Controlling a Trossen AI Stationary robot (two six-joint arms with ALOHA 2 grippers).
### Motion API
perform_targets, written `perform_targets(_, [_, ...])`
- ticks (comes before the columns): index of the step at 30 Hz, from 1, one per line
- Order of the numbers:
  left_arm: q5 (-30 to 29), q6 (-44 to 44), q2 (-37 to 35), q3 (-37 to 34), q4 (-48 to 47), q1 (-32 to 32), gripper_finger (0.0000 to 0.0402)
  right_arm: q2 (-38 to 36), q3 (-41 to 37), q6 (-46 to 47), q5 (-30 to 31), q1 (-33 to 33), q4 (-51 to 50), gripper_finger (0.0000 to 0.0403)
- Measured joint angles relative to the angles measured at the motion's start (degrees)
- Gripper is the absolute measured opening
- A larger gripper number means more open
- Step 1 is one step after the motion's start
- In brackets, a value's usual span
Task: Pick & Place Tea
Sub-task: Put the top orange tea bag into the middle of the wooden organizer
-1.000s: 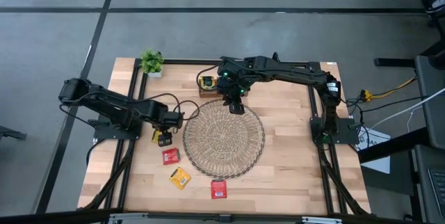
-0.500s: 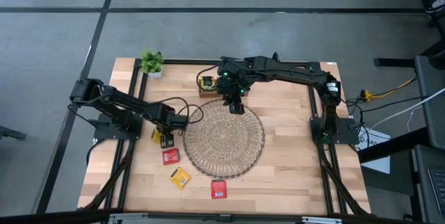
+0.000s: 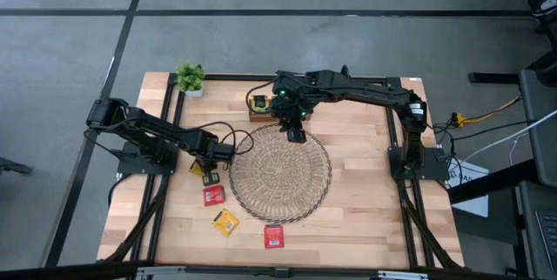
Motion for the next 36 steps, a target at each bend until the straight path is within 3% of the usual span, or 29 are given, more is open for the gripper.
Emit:
perform_targets(13, [-6.97,2.18,-7.62,13.56,3.09,4.24,0.0003,-10.71,0.02,3.04,2.51,-2.56,0.23,0.0080])
perform_targets(21, [-7.49,11.81,-15.33,23.20,18.04,10.83,0.0003,-17.76,0.02,8.29,2.04,-3.43,2.99,0.0081])
perform_targets(28, [-1.39,19.84,-21.39,25.53,40.39,16.34,0.0003,-22.55,0.02,16.64,-1.74,-5.39,10.56,0.0081])
perform_targets(36, [12.25,22.64,-23.45,25.55,62.64,21.56,0.0003,-23.46,0.02,23.83,-14.76,-7.61,24.09,0.0094])
